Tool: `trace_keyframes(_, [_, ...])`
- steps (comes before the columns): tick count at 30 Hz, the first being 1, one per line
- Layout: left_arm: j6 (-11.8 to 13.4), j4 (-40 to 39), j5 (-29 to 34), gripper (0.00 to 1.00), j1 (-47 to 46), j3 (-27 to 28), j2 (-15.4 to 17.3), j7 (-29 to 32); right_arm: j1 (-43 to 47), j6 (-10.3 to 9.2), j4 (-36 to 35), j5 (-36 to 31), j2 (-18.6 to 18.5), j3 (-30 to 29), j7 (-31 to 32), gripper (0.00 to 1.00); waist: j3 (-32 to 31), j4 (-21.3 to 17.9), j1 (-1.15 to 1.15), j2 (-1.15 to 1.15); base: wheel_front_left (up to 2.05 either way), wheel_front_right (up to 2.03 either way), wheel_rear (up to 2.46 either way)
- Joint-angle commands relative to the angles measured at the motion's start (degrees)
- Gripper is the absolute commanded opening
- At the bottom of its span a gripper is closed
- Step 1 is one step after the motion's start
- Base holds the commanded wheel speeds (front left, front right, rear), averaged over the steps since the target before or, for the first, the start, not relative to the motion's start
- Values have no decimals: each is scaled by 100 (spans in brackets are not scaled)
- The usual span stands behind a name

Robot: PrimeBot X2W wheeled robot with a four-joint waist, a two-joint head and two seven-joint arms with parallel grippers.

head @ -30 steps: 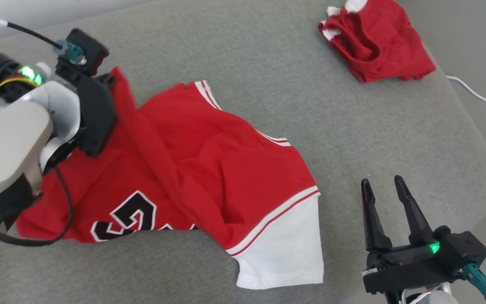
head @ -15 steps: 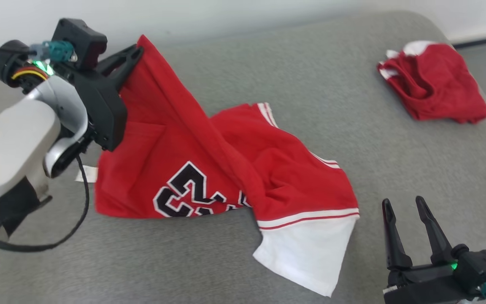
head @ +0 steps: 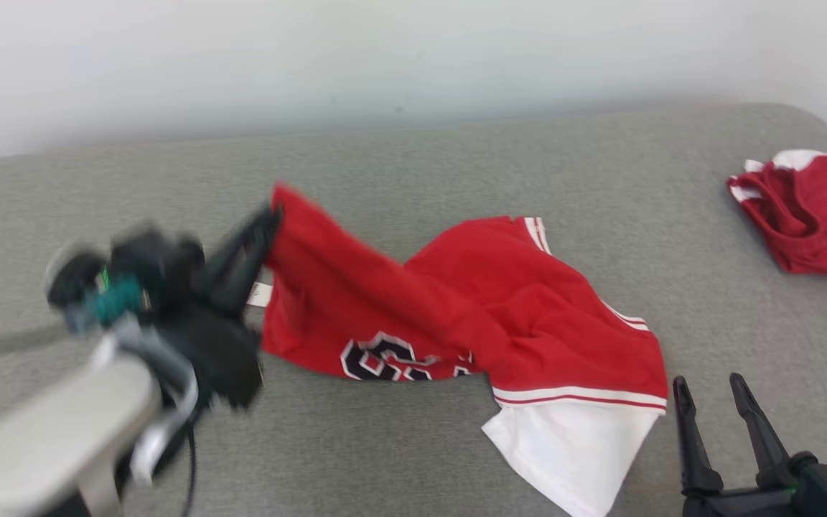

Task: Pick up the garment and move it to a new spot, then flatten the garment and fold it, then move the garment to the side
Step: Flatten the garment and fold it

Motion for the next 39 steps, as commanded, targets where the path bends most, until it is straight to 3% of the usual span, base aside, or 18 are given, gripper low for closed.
trace_keyframes(1, [160, -212, -73, 0, 303, -6, 44, -88, 93, -12, -8, 9, -39, -44, 1, 100, -150, 239, 1, 1, 0, 0, 0])
trace_keyframes(5, [833, -1005, -217, 0, 1546, 128, 126, -305, 232, -12, -38, -28, -85, -150, 1, 100, -187, 468, 1, 1, 0, 0, 0])
trace_keyframes(10, [1139, -1174, -109, 0, 2621, 615, -90, -345, 238, -12, -38, -45, -174, -103, 1, 100, -211, 625, 1, 1, 0, 0, 0])
trace_keyframes(13, [1183, -1091, 77, 0, 3299, 1063, -322, -337, 255, -12, -29, -15, -204, -130, 2, 100, -230, 686, 1, 1, 0, 0, 0])
trace_keyframes(20, [816, -484, 483, 0, 4499, 1808, -1096, -339, 317, -12, 10, -28, -181, -60, 2, 100, -272, 752, 1, 1, 0, 0, 0])
trace_keyframes(22, [676, -232, 592, 100, 4690, 1904, -1242, -339, 319, -12, 20, -24, -185, -23, 2, 100, -283, 736, 1, 1, 0, 0, 0])
trace_keyframes(28, [445, 58, 1100, 100, 5122, 2778, -1565, -340, 349, -12, 11, 15, -202, -68, 2, 100, -307, 698, 1, 1, 0, 0, 0])
trace_keyframes(39, [229, -714, 2577, 100, 5550, 4646, -2032, -339, 448, -12, 24, 1, -166, -104, 1, 100, -453, 639, 1, 1, 0, 0, 0])
